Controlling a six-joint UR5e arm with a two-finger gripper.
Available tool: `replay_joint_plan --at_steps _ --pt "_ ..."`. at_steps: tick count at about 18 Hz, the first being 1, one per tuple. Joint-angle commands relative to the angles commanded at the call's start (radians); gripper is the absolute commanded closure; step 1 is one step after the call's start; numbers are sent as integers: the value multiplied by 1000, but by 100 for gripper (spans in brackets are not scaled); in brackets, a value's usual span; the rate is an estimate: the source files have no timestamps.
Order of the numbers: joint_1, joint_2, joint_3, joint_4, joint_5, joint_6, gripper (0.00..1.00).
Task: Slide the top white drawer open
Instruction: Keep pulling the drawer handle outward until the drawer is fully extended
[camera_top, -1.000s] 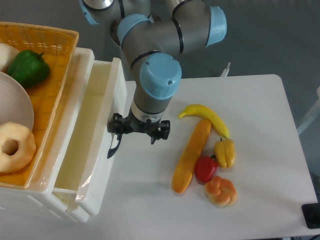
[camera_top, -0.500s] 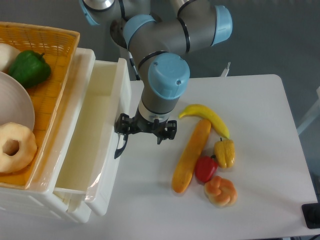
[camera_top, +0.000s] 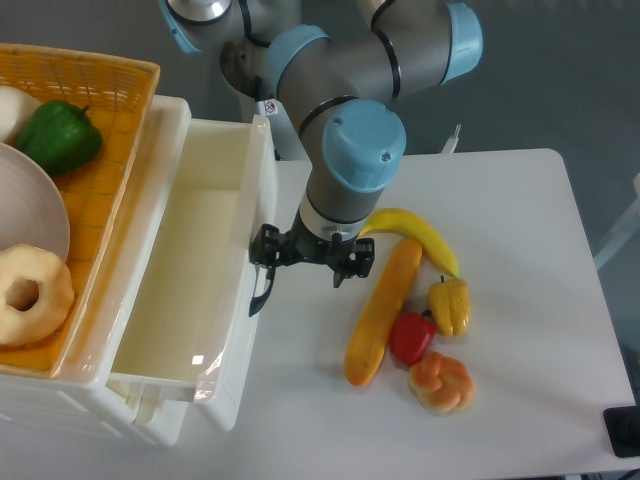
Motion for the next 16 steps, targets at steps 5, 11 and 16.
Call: replay_joint_plan --at_steps 5,11,16 --pt "6 -2 0 0 0 23 0" --pt "6 -2 0 0 26 98 0" --pt "8 -6 2 0 28 104 0"
